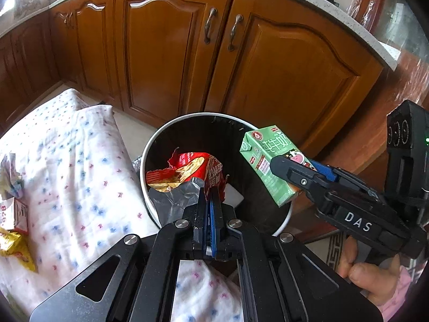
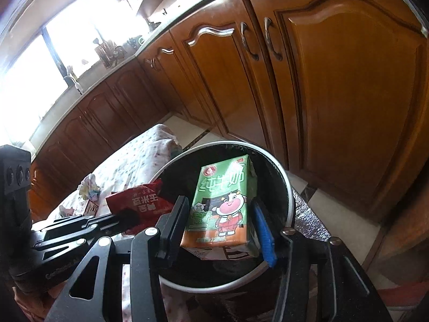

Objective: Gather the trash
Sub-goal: 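Carry the wrapper and milk carton to the bin and release both, then grasp the yellow snack bag with the left tool while the right tool grasps the orange packet, then carry the yellow bag and orange packet over the bin and open both tools, then move both open tools back over the table toward the remaining trash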

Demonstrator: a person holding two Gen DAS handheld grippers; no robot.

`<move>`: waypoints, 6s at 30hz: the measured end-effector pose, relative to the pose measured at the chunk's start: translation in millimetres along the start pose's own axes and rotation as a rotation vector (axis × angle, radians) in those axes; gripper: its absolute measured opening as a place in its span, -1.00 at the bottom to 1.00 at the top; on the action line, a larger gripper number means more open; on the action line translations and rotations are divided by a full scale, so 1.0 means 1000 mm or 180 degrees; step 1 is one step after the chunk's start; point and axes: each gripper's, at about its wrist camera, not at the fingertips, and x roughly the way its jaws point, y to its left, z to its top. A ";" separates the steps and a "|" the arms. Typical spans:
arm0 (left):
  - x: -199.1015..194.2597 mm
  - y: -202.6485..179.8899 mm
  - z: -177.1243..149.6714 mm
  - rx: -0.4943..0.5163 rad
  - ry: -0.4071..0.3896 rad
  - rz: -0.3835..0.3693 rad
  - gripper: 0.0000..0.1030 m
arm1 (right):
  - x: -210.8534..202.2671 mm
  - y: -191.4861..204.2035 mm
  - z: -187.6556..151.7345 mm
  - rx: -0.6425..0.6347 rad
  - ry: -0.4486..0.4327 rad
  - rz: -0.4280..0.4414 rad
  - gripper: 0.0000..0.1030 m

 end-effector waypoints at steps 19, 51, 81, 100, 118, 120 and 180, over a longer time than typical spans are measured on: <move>-0.050 0.032 -0.040 -0.0253 -0.0291 0.0164 0.03 | -0.037 0.023 -0.035 0.0115 -0.0246 0.0290 0.64; -0.160 0.179 -0.165 -0.1279 -0.0581 0.0763 0.11 | -0.022 0.169 -0.123 -0.0459 0.0196 0.0841 0.65; -0.086 0.214 -0.109 -0.1299 -0.0235 0.1013 0.11 | 0.026 0.180 -0.115 -0.0765 0.0402 0.0724 -0.76; -0.116 0.175 -0.110 -0.0986 -0.0489 0.0761 -0.48 | -0.025 0.126 -0.091 -0.0410 0.0034 0.0700 -0.76; -0.106 0.068 -0.072 -0.0359 -0.0472 0.0176 -0.48 | -0.055 0.046 -0.049 -0.0112 -0.0329 0.0277 -0.76; -0.102 0.059 -0.066 -0.0300 -0.0465 0.0153 -0.48 | -0.056 0.041 -0.045 -0.0109 -0.0346 0.0234 -0.76; -0.075 0.068 -0.078 -0.0617 -0.0230 0.0300 0.33 | -0.042 0.046 -0.051 0.0042 -0.0236 0.0413 0.92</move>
